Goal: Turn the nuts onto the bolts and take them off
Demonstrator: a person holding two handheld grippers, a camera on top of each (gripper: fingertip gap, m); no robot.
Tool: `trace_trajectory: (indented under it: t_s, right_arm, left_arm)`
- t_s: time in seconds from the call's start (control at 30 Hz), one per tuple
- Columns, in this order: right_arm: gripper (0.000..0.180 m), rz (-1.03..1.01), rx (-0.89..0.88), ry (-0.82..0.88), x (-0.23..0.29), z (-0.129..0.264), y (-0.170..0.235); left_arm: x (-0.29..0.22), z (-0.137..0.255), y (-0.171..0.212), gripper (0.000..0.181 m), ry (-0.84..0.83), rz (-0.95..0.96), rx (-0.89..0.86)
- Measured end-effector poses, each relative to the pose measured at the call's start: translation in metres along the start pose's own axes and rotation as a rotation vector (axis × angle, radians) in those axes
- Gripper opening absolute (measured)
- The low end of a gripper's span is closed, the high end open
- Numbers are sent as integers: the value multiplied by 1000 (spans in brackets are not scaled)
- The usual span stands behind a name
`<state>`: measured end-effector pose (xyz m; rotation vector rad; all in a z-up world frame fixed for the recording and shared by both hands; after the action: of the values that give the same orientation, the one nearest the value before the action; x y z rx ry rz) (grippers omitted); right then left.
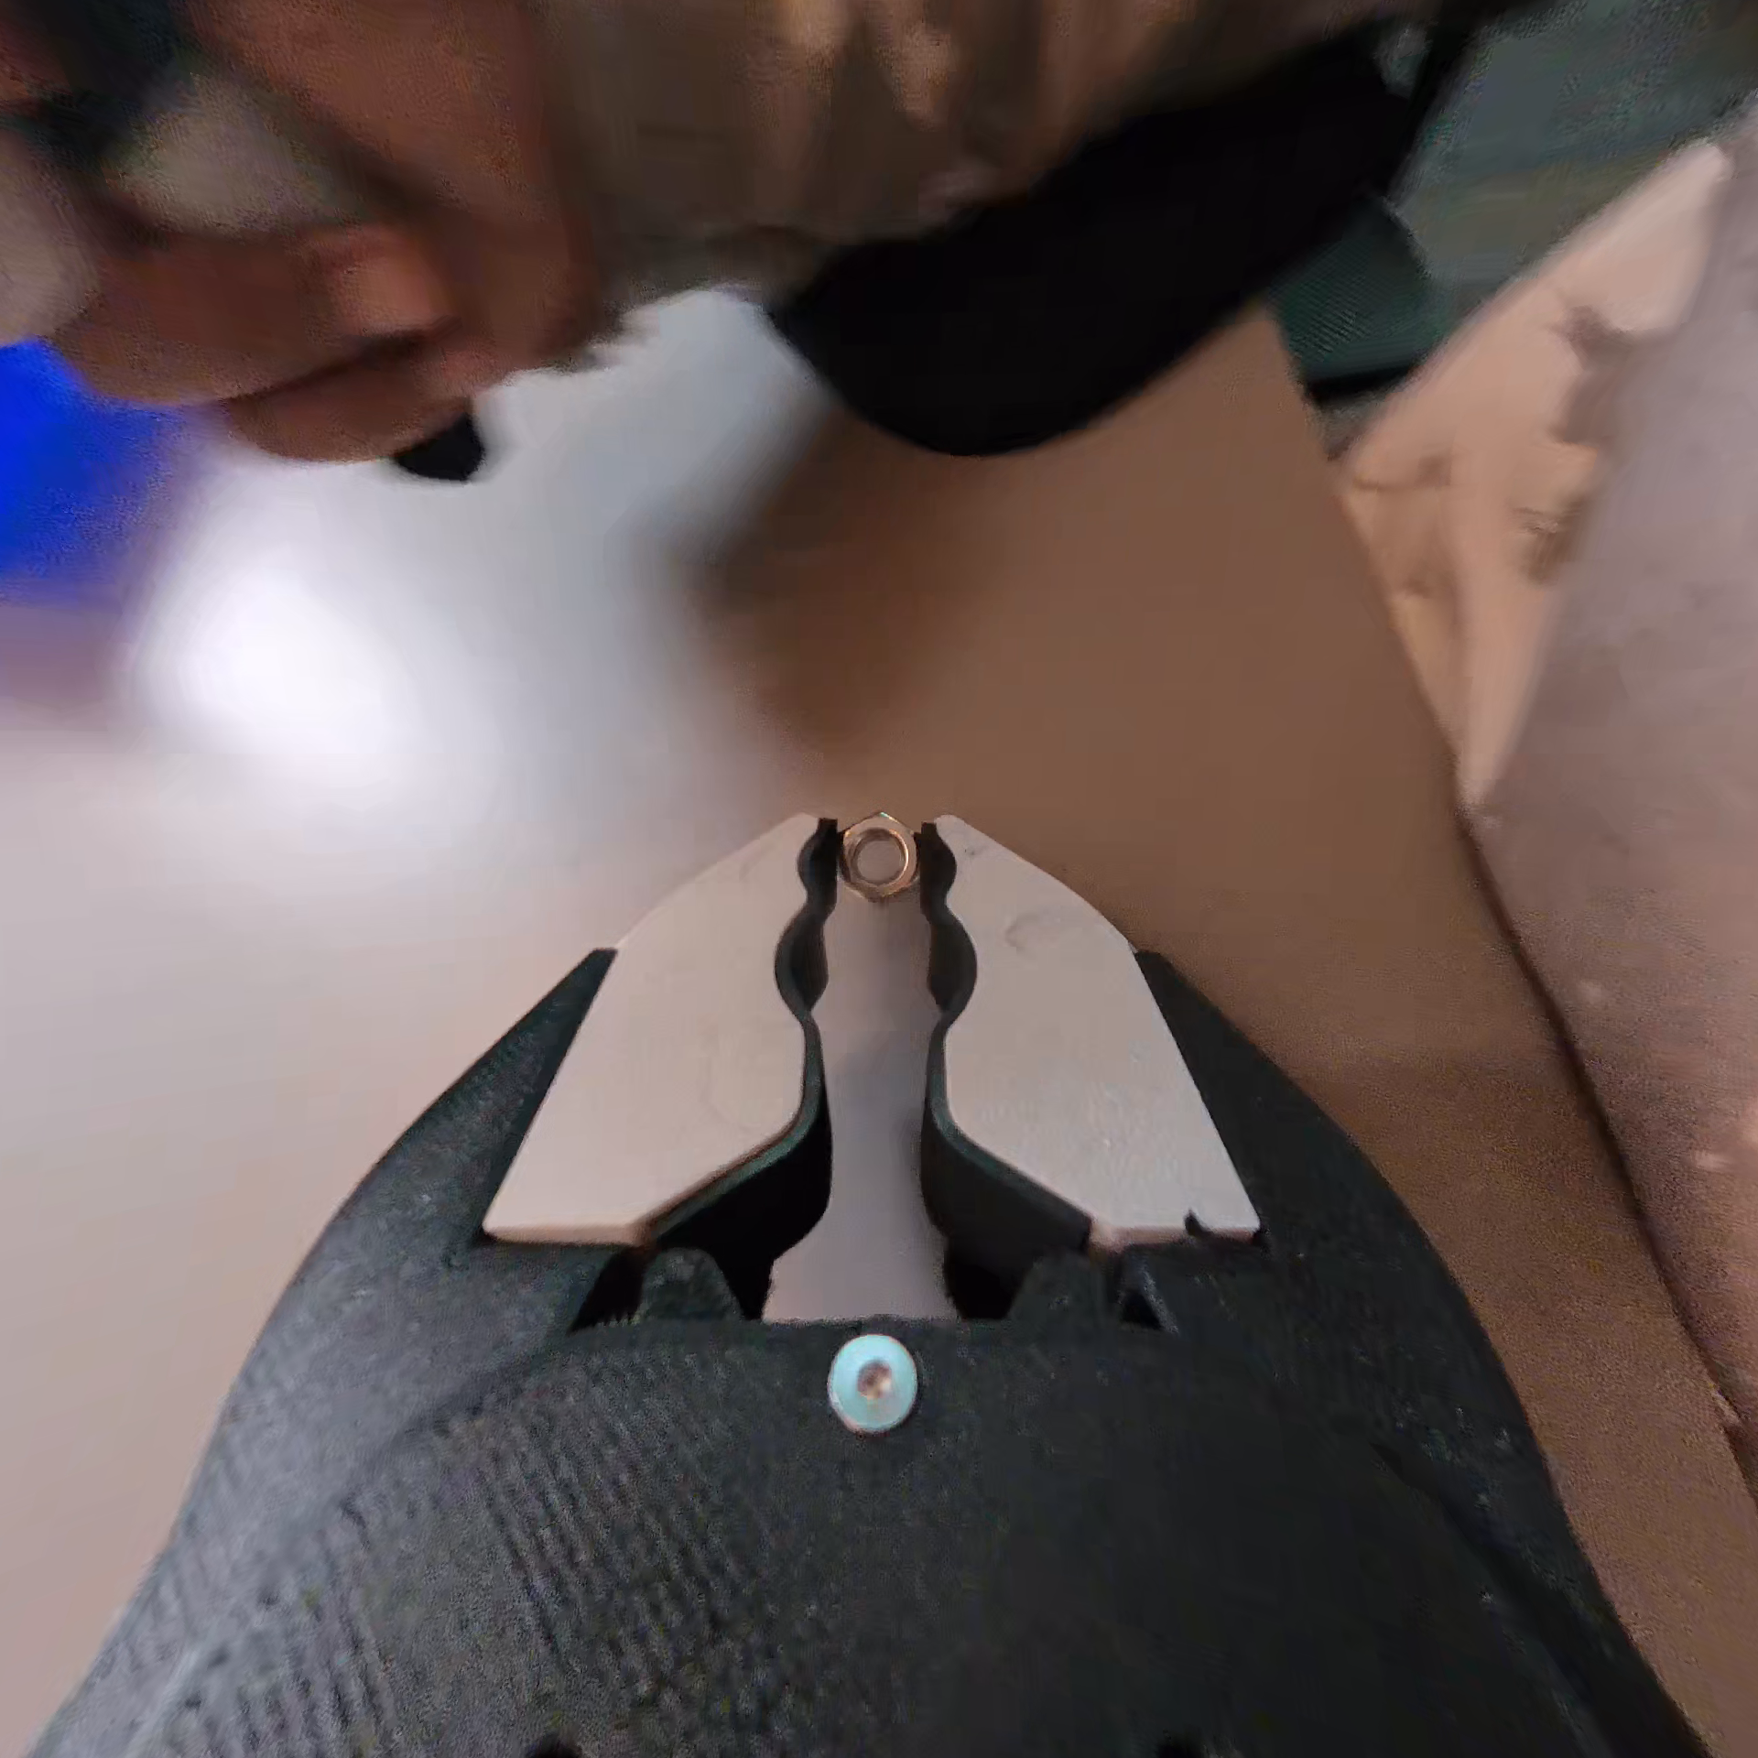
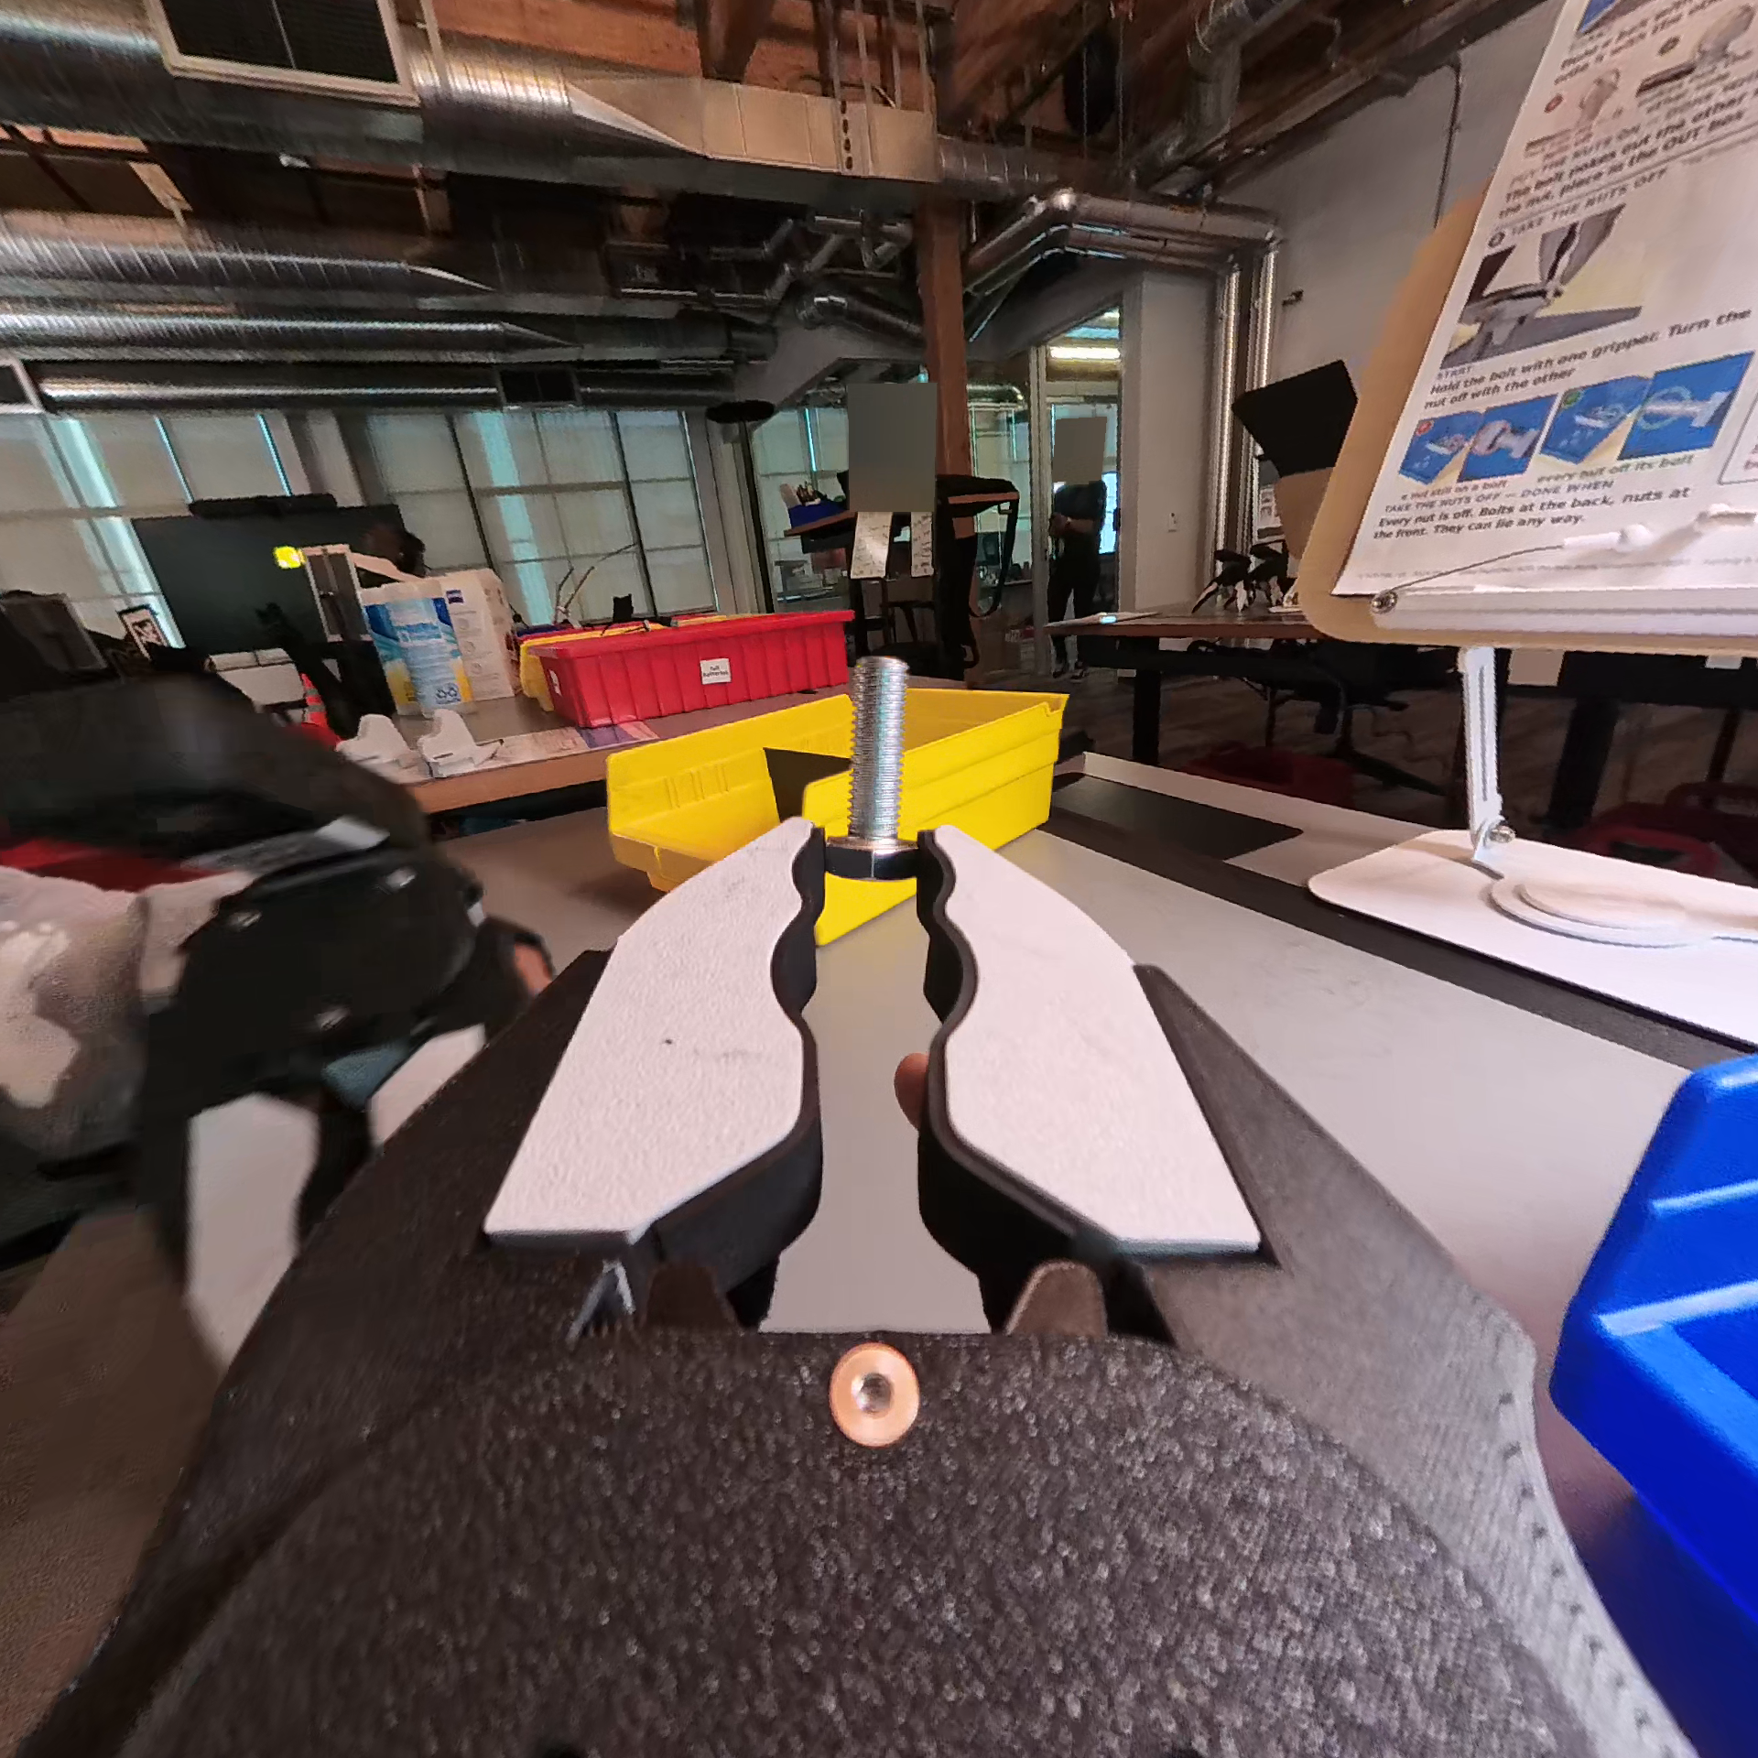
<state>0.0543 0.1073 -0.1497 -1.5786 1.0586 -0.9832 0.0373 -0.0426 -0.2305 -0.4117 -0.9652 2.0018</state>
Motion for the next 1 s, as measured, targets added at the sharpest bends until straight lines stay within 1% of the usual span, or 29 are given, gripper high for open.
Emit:
trace_trajectory:
  t_s: [0.03, 0.1, 0.17, 0.27, 0.37, 0.47, 0.53, 0.67, 0.87, 1.0]
  right_arm:
    - [18, 7, -5, -4, 1, 0, 0]
    - [18, 20, -5, -20, 3, -1, 2]
    - [18, 31, 2, -37, 6, -2, 6]
    - [18, 31, 6, -74, 13, -7, 12]
    - [18, 34, -2, -100, 22, -12, 16]
    - [18, 34, -18, -111, 31, -15, 16]
    - [18, 44, -24, -111, 35, -15, 14]
    - [18, 42, -18, -104, 34, -14, 13]
    - [18, 56, 35, -91, 31, -16, 18]
    - [18, 92, 55, -92, 36, -19, 22]
  left_arm:
    - [15, 10, 1, 18, -48, 62, -24]
    - [41, 31, 4, 18, -117, 202, -89]
    - [64, 56, 3, 18, -173, 293, -147]
    - [82, 92, -18, 18, -203, 310, -244]
    - [91, 114, -49, 18, -191, 272, -301]
    - [95, 116, -73, 18, -139, 235, -326]
    - [97, 112, -82, 18, -116, 214, -320]
    - [99, 103, -82, 18, -93, 199, -314]
    - [100, 111, -79, 17, -81, 221, -338]
    - [96, 108, -82, 18, -64, 204, -287]
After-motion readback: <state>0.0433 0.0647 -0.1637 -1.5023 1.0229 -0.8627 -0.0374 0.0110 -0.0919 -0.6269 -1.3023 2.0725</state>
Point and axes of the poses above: each gripper's, where its closed fingertips meet, z back along the fingers, y out of its underside, x = y × z across the jaws, the point moved 6 cm from there along z, back along the fingers, and after that the axes turned 1 degree about -x, right-handed, at the moved point
